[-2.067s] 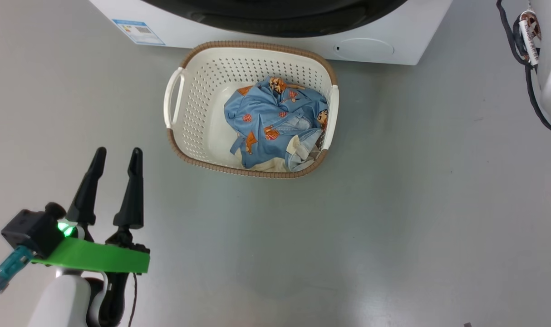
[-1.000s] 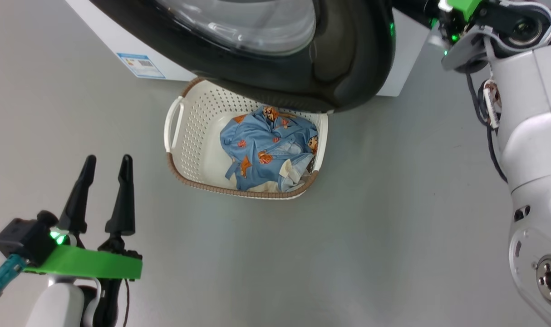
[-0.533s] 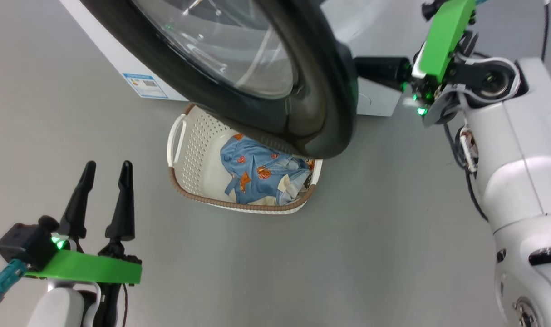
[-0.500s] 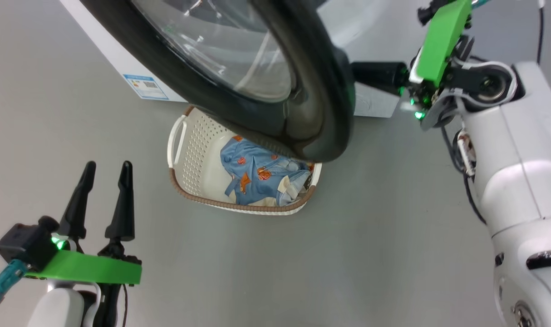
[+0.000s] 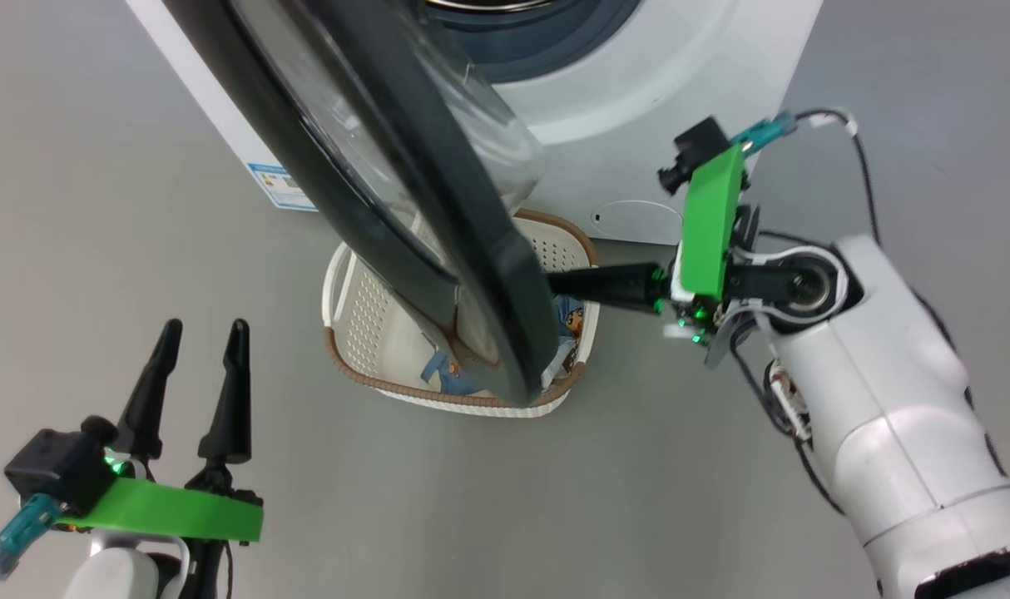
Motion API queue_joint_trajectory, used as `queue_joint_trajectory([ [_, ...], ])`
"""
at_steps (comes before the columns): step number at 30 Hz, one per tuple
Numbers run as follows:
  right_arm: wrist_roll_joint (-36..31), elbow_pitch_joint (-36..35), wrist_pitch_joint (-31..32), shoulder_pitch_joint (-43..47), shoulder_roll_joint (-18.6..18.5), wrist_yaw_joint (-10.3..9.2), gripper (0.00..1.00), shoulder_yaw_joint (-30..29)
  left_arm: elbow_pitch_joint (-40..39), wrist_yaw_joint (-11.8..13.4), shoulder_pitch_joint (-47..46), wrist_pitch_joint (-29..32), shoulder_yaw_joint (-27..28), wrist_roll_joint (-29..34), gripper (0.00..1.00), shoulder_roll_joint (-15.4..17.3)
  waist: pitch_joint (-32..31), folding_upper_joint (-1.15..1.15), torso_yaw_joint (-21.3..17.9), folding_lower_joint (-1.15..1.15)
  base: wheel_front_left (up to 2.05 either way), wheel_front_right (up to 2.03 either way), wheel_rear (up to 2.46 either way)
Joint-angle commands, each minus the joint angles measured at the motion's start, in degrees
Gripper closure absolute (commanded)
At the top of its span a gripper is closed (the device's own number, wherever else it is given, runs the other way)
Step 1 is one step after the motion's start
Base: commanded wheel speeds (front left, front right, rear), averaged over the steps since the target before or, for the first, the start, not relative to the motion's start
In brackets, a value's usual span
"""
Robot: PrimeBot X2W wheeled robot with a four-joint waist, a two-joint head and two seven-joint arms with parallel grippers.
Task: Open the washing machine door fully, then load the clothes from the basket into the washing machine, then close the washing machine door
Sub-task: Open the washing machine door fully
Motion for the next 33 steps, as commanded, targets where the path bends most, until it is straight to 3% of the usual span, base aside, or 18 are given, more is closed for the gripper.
queue_joint_trajectory([
  [1, 0.9, -2.0, -0.1, 1.0, 1.9, 0.42, 1.00, 1.1, -1.5, -0.2, -0.4, -0.5, 2.3, 0.4, 0.00, 1.8, -0.3, 0.00, 0.3, 0.00, 0.00, 0.00, 0.00],
  [12, 11.4, -6.6, -8.3, 4.9, 1.9, 0.42, 1.00, 14.0, -1.2, -0.2, -0.1, -0.5, 2.4, 0.6, 0.00, 1.8, -0.7, 0.00, 0.9, 0.00, 0.00, 0.00, 0.00],
  [26, 23.6, -7.2, -17.1, 1.8, 1.9, 0.42, 1.00, 30.9, -0.6, -0.2, -0.4, -0.5, 2.6, 0.8, 0.00, 1.4, -0.9, 0.00, 1.2, 0.00, 0.00, 0.00, 0.00],
  [33, 29.0, -7.8, -21.9, 0.6, 1.9, 0.42, 1.00, 36.4, -0.6, -0.2, -0.6, -0.5, 2.7, 1.0, 0.00, 1.3, -1.2, 0.00, 1.1, 0.00, 0.00, 0.00, 0.00],
])
